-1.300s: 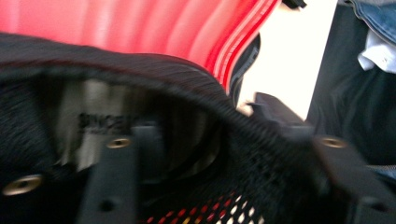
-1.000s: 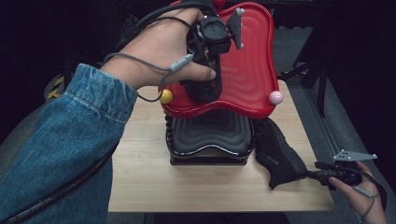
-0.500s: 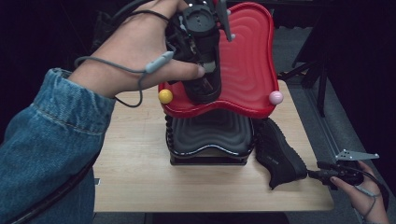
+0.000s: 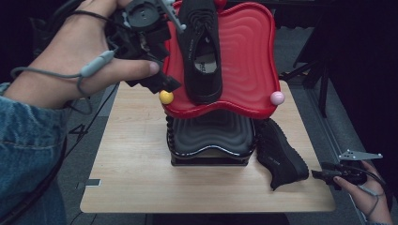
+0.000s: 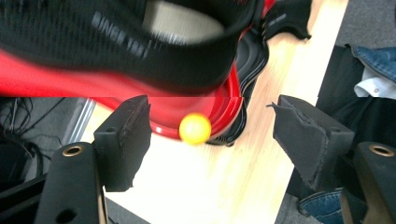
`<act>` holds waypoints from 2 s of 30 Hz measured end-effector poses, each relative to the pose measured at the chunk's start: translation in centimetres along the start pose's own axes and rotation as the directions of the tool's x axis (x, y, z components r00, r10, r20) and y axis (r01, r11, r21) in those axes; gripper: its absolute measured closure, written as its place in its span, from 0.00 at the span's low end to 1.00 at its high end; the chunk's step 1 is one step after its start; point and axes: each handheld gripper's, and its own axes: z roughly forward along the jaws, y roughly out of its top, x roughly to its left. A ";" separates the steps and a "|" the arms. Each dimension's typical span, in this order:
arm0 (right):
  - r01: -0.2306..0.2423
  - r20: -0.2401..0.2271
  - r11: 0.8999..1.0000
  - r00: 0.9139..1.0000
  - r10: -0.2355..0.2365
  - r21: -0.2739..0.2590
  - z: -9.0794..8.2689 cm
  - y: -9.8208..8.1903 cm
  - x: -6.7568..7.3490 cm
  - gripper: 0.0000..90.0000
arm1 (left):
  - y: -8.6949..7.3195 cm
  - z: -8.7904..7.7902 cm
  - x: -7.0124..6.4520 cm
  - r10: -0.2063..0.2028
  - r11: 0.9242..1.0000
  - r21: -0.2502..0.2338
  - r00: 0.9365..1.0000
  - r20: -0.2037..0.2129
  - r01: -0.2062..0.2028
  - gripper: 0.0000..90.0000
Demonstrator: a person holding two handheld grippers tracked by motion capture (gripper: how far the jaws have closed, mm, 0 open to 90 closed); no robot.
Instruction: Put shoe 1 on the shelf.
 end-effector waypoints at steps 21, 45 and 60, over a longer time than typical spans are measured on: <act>0.002 0.016 1.000 1.000 -0.002 0.020 -0.2 0.5 -0.2 0.42 | -11.6 6.1 2.0 -0.219 0.974 0.058 0.975 0.019 0.218 0.33; 0.036 0.053 0.996 0.998 -0.040 0.084 -1.1 1.9 -0.3 0.41 | -19.6 17.3 0.7 -0.375 0.926 0.057 0.926 0.048 0.373 0.32; 0.048 0.049 0.994 0.997 -0.053 0.096 -1.7 3.6 0.2 0.41 | -22.5 21.9 -1.1 -0.414 0.908 0.112 0.905 0.095 0.404 0.31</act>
